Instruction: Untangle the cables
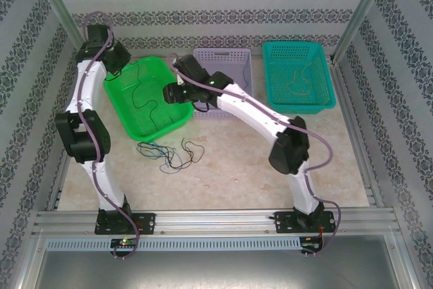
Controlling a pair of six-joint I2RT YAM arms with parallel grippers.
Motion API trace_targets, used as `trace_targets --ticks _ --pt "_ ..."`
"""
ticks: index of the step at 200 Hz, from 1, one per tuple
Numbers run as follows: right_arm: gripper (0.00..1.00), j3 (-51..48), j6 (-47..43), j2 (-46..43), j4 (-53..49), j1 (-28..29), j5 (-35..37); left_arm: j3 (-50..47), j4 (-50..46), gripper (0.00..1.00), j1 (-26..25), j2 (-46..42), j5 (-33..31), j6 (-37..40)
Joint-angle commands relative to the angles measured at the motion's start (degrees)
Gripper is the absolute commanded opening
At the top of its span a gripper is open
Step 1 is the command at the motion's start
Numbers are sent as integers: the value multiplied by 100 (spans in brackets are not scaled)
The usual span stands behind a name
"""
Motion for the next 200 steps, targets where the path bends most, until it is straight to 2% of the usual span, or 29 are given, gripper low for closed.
trace_targets --ticks 1,16,20,51,61,79,95,109,138,174,200 --pt "53 -518 -252 -648 281 24 430 165 -239 25 -144 341 304 226" --pt "54 -938 -294 -1055 321 14 476 571 -740 56 -223 440 11 331" --pt "54 -1068 -301 -1159 340 7 492 647 -854 62 -244 414 -104 342" --pt "55 -2224 -250 -2022 549 -84 625 478 -1198 83 -273 -338 -733 -10" --pt "55 -2626 -213 -2268 660 -134 635 224 -1063 89 -273 -710 -715 -158" --pt "55 -3262 -150 -2642 780 -216 608 -268 -943 93 -280 -1273 -512 -406" --pt "55 -3677 -92 -2836 803 -270 556 -341 -1221 93 -282 -1470 -370 -488" --pt "54 -3911 -78 -2982 856 -266 514 -538 -1333 90 -327 -1784 -364 -606" --pt "53 -4405 -18 -3107 1016 -246 359 -1695 -1290 80 -760 -2782 -495 -1079" --pt "50 -5379 516 -3345 1626 -227 -90 -4402 -931 63 -1656 -4377 -543 -2329" --pt "48 -5901 1295 -3265 2011 -191 -636 -6246 411 62 -2317 -5021 -155 -3474"
